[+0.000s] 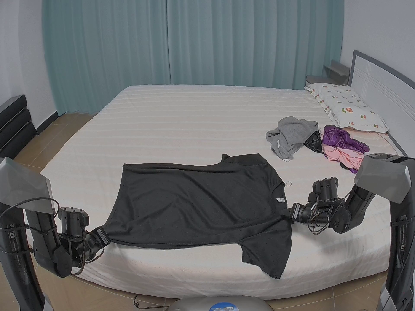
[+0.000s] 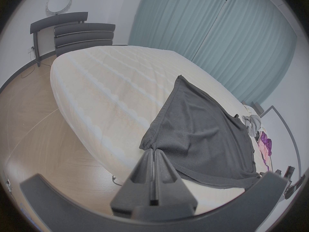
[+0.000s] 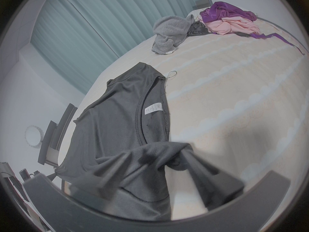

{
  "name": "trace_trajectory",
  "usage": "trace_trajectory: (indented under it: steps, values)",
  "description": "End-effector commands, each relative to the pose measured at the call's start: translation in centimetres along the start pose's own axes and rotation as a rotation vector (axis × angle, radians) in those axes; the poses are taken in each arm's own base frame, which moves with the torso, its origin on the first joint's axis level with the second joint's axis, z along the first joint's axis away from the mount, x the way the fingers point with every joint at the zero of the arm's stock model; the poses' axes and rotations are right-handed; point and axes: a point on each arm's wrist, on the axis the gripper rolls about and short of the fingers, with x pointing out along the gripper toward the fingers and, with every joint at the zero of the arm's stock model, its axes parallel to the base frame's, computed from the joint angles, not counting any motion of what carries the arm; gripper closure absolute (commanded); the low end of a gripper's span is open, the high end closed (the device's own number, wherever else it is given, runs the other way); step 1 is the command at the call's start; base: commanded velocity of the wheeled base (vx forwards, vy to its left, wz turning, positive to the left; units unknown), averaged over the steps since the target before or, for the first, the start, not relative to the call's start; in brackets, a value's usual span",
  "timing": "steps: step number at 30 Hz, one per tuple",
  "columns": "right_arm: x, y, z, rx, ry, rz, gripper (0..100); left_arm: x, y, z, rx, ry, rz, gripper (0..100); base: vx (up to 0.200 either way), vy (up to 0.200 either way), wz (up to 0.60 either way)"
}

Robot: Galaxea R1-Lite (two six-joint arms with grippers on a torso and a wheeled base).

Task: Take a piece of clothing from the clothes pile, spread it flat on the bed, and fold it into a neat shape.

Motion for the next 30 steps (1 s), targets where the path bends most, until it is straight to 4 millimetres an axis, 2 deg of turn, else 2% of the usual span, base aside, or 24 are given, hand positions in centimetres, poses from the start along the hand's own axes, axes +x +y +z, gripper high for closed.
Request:
trace_trajectory:
  steps: [1,5,6,7,15,23,30]
  values:
    - [-2.1,0.4,0.6,0.012,-0.008,0.033,0,-0.4,0.0,0.2,-0.003,-0.009,-0.006,100,0.0,0.0,0.0]
    - [-4.3,0.8,0.5,0.055,0.013,0.085,0,-0.9,-0.2,0.4,-0.003,-0.02,-0.016,100,0.0,0.0,0.0]
    - [-4.7,0.8,0.5,0.072,0.014,0.09,0,-1.0,-0.1,0.4,-0.001,-0.016,-0.015,0,0.0,0.0,0.0]
    - [-5.4,0.9,0.5,0.107,0.013,0.094,0,-1.3,0.0,0.4,0.001,-0.015,-0.016,0,0.0,0.0,0.0]
    - [-7.3,0.7,0.1,0.179,0.041,0.115,0,-2.2,0.4,0.1,0.044,0.0,-0.01,0,0.0,0.0,0.0]
    - [-7.2,0.4,-0.7,0.21,0.068,0.101,0,-1.7,0.3,0.3,0.029,0.027,-0.057,0,0.0,0.0,0.0]
    - [-7.1,0.4,-1.4,0.21,0.097,0.1,0,2.2,-0.4,0.6,0.009,0.019,-0.072,0,0.0,0.0,0.0]
